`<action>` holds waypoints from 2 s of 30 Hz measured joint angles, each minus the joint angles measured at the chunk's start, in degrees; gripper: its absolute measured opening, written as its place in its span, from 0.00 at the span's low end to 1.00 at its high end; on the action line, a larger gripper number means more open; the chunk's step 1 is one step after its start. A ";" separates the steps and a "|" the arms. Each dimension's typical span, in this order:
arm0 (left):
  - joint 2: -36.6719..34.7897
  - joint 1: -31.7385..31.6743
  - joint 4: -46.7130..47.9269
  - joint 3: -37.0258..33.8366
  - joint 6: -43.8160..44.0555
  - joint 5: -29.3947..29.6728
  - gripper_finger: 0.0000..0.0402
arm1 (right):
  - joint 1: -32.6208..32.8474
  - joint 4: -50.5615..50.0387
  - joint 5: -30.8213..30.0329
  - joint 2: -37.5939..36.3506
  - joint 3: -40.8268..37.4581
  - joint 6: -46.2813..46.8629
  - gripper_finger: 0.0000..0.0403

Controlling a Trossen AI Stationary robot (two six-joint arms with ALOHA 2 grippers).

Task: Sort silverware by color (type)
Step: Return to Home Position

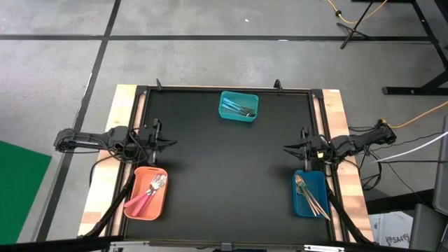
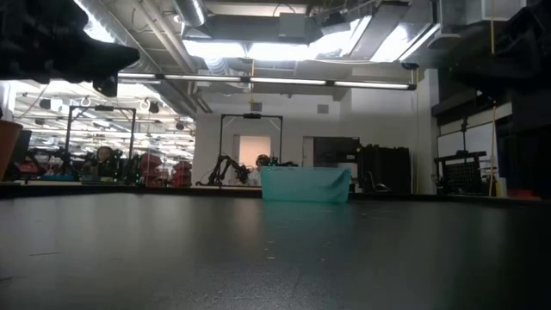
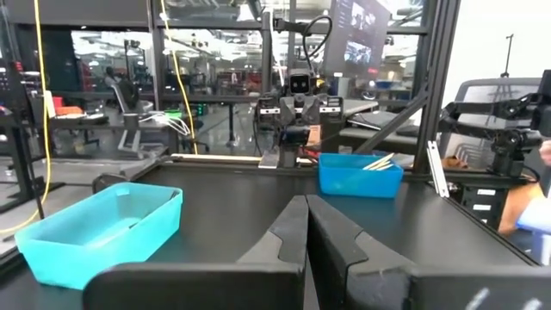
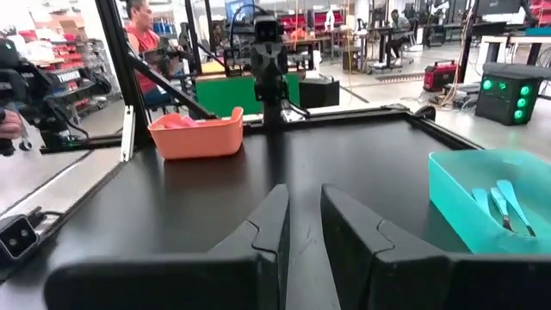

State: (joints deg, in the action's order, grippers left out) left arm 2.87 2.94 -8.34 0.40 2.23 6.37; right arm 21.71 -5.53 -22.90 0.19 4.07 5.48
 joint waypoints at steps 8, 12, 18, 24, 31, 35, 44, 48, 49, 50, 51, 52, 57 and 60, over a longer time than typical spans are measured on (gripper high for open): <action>-0.02 0.02 -0.20 0.00 -1.02 0.06 0.00 | 0.00 10.08 0.11 0.12 -3.66 -5.92 0.15; 0.00 0.00 -0.42 0.00 -1.02 0.07 0.00 | 0.00 11.03 -0.05 0.00 -3.66 -9.36 0.15; 0.00 0.00 -0.42 0.00 -0.93 0.09 0.00 | -0.25 13.88 -2.24 0.00 -3.66 -18.11 0.15; 0.00 0.00 -0.40 0.00 -0.93 0.10 0.00 | -7.36 14.34 -0.05 -0.02 -3.66 -20.74 0.15; 0.00 0.00 -0.37 0.02 -0.89 0.11 0.00 | -20.37 9.55 10.45 0.00 -3.66 -15.56 0.15; 0.00 0.00 -0.35 0.02 -0.89 0.11 0.00 | -25.55 7.87 16.15 0.15 -3.64 -14.62 0.15; 0.00 0.00 0.32 0.02 -0.89 0.13 0.00 | -30.10 6.46 22.62 0.95 -3.62 -11.91 0.15; 0.00 0.00 0.31 0.02 -1.17 1.43 0.00 | -30.03 6.42 22.60 1.20 -3.62 -11.72 0.15; 0.00 0.00 0.31 0.02 -1.17 1.78 0.00 | -30.03 6.42 22.61 1.20 -3.62 -11.72 0.15; 0.00 0.00 0.31 0.02 -1.19 1.93 0.00 | -30.03 6.40 22.60 1.20 -3.62 -11.72 0.15; 0.00 0.00 0.30 0.02 -1.22 1.96 0.00 | -30.03 6.38 22.60 1.20 -3.62 -11.72 0.15; 0.00 0.00 0.28 0.02 -1.25 1.95 0.00 | -30.03 6.38 22.58 1.20 -3.62 -11.72 0.15; 0.00 0.00 0.26 0.02 -1.28 1.95 0.00 | -30.03 6.35 22.56 1.18 -3.62 -11.72 0.15; 0.00 0.00 0.24 0.02 -1.27 1.95 0.00 | -30.01 6.33 22.53 1.18 -3.62 -11.72 0.15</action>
State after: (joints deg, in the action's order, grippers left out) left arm 2.87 2.94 -8.10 0.43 0.96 8.32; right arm -8.29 0.80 -0.36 1.37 0.45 -6.24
